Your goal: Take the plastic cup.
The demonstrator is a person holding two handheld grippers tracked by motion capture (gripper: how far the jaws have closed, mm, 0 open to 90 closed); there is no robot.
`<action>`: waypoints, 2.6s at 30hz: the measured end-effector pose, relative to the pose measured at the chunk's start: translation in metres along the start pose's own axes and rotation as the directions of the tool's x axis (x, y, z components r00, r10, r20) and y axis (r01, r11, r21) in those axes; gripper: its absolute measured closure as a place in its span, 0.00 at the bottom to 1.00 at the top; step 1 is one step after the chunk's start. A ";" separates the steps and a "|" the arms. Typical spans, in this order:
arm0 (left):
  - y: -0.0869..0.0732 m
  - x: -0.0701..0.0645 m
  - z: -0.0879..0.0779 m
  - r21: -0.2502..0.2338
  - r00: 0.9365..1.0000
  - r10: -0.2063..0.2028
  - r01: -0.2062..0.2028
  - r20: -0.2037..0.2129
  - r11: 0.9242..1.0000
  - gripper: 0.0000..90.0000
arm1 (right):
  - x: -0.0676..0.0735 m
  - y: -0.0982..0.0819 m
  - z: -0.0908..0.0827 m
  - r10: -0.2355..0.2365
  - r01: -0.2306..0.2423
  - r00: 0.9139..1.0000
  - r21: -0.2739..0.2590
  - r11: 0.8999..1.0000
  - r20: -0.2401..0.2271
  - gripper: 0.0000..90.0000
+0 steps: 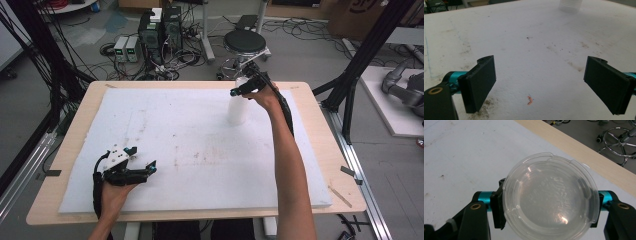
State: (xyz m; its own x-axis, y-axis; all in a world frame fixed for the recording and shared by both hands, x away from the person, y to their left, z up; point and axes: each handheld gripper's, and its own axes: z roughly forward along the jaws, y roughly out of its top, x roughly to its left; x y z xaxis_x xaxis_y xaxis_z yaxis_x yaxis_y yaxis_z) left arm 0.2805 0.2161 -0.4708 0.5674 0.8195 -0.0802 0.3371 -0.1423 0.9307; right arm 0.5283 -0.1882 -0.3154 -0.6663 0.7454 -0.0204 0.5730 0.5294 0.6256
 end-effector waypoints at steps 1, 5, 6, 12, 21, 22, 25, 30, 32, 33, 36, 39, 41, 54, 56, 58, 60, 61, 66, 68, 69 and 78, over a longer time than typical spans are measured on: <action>0.000 0.000 0.000 0.001 1.000 0.001 -0.001 -0.001 1.000 0.12 | 0.000 0.000 -0.001 -0.003 0.003 1.000 -0.002 1.000 0.000 0.40; 0.000 0.000 0.000 0.003 1.000 0.004 -0.004 -0.001 1.000 0.12 | 0.000 0.002 -0.006 -0.001 0.001 1.000 -0.015 1.000 -0.002 0.41; 0.000 0.000 0.000 0.003 1.000 0.004 -0.004 -0.001 1.000 0.12 | 0.000 0.002 -0.006 -0.001 0.001 1.000 -0.015 1.000 -0.002 0.41; 0.000 0.000 0.000 0.001 1.000 0.005 -0.005 -0.002 1.000 0.12 | -0.001 0.009 -0.018 0.000 -0.001 1.000 -0.048 0.999 -0.009 0.43; 0.000 0.000 0.000 0.003 1.000 0.007 -0.007 -0.002 1.000 0.12 | -0.002 0.022 -0.042 -0.001 0.000 1.000 -0.097 0.995 -0.010 0.45; 0.000 0.000 0.001 0.003 1.000 0.006 -0.006 -0.001 1.000 0.12 | 0.000 0.028 -0.052 -0.004 0.003 1.000 -0.113 0.994 -0.013 0.45; 0.000 0.000 0.001 0.005 1.000 0.005 -0.005 0.001 1.000 0.12 | 0.002 0.037 -0.063 -0.014 0.013 1.000 -0.135 0.991 -0.009 0.45; 0.000 0.000 0.001 0.005 1.000 0.007 -0.007 -0.001 1.000 0.12 | 0.004 0.046 -0.076 -0.023 0.023 1.000 -0.142 0.990 0.005 0.45; 0.000 0.000 0.001 0.005 1.000 0.008 -0.008 -0.001 1.000 0.12 | 0.005 0.049 -0.081 -0.030 0.031 1.000 -0.148 0.988 0.009 0.45; 0.000 0.000 0.001 0.005 1.000 0.008 -0.008 -0.001 1.000 0.12 | 0.005 0.049 -0.081 -0.030 0.031 1.000 -0.148 0.988 0.009 0.45; 0.000 0.000 0.001 0.004 1.000 0.005 -0.005 0.000 1.000 0.12 | 0.005 0.047 -0.083 -0.030 0.032 0.999 -0.141 0.990 0.016 0.45; 0.000 0.001 0.000 0.001 1.000 -0.008 0.008 0.004 1.000 0.12 | 0.007 0.046 -0.087 -0.033 0.033 0.999 -0.147 0.989 0.007 0.45; 0.000 0.002 0.000 -0.002 1.000 -0.021 0.021 0.009 1.000 0.12 | 0.014 0.041 -0.096 -0.063 0.054 0.997 -0.187 0.981 -0.043 0.45; 0.000 0.002 0.000 0.000 1.000 -0.018 0.018 0.010 1.000 0.12 | 0.065 -0.010 -0.135 -0.217 0.154 0.959 -0.307 0.939 -0.181 0.45; 0.000 0.002 -0.001 -0.003 1.000 -0.017 0.017 0.008 1.000 0.12 | 0.074 -0.021 -0.139 -0.236 0.163 0.951 -0.328 0.931 -0.199 0.46; 0.000 0.002 -0.001 -0.003 1.000 -0.012 0.012 0.009 1.000 0.12 | 0.082 -0.031 -0.141 -0.253 0.172 0.943 -0.335 0.926 -0.215 0.46; 0.000 0.002 -0.001 -0.004 1.000 -0.010 0.010 0.008 1.000 0.12 | 0.089 -0.041 -0.142 -0.278 0.191 0.933 -0.340 0.921 -0.229 0.46; 0.000 0.001 -0.001 -0.004 1.000 -0.008 0.008 0.009 1.000 0.12 | 0.094 -0.048 -0.143 -0.285 0.193 0.929 -0.348 0.917 -0.237 0.46; 0.000 0.002 -0.001 -0.009 1.000 -0.007 0.007 0.012 1.000 0.12 | 0.107 -0.075 -0.143 -0.318 0.197 0.906 -0.387 0.901 -0.279 0.46; 0.000 0.001 -0.001 -0.009 1.000 -0.005 0.005 0.012 1.000 0.12 | 0.111 -0.085 -0.141 -0.323 0.194 0.901 -0.397 0.897 -0.289 0.46; 0.000 0.001 -0.001 -0.009 1.000 -0.002 0.002 0.012 1.000 0.12 | 0.113 -0.089 -0.139 -0.328 0.194 0.897 -0.403 0.894 -0.296 0.46; 0.000 0.001 0.000 0.002 1.000 0.007 -0.007 0.022 1.000 0.12 | 0.124 -0.121 -0.123 -0.361 0.187 0.868 -0.448 0.874 -0.342 0.46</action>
State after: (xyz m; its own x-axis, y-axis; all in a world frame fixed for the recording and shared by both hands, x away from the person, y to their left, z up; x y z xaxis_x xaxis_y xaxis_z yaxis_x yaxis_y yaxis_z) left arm 0.2809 0.2166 -0.4708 0.5859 0.8063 -0.0812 0.3343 -0.1492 0.9306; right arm 0.3175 -0.2091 -0.2977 -0.9479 0.3177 0.0231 0.1626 0.4203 0.8927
